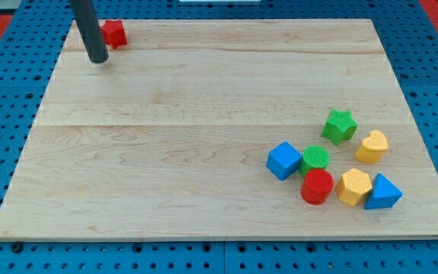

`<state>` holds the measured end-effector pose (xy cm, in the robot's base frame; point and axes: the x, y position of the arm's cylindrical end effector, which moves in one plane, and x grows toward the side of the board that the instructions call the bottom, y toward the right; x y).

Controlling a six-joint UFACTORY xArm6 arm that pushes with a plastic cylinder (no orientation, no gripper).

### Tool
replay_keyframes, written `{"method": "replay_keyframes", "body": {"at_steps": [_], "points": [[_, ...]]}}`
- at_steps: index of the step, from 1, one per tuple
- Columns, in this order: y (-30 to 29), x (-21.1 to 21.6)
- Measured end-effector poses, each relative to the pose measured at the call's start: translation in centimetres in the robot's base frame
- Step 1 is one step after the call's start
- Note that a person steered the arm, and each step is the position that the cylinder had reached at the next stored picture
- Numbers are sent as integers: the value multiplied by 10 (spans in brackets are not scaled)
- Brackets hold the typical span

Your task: Go near the red circle

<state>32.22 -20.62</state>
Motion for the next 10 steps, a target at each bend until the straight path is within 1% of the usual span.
{"method": "replay_keyframes", "body": {"at_steps": [1, 2, 3, 4, 5, 6, 7, 8, 9, 10], "points": [[1, 30], [1, 30], [17, 33], [95, 39], [117, 39], [168, 46], [265, 73], [263, 103], [169, 117], [76, 169]]}}
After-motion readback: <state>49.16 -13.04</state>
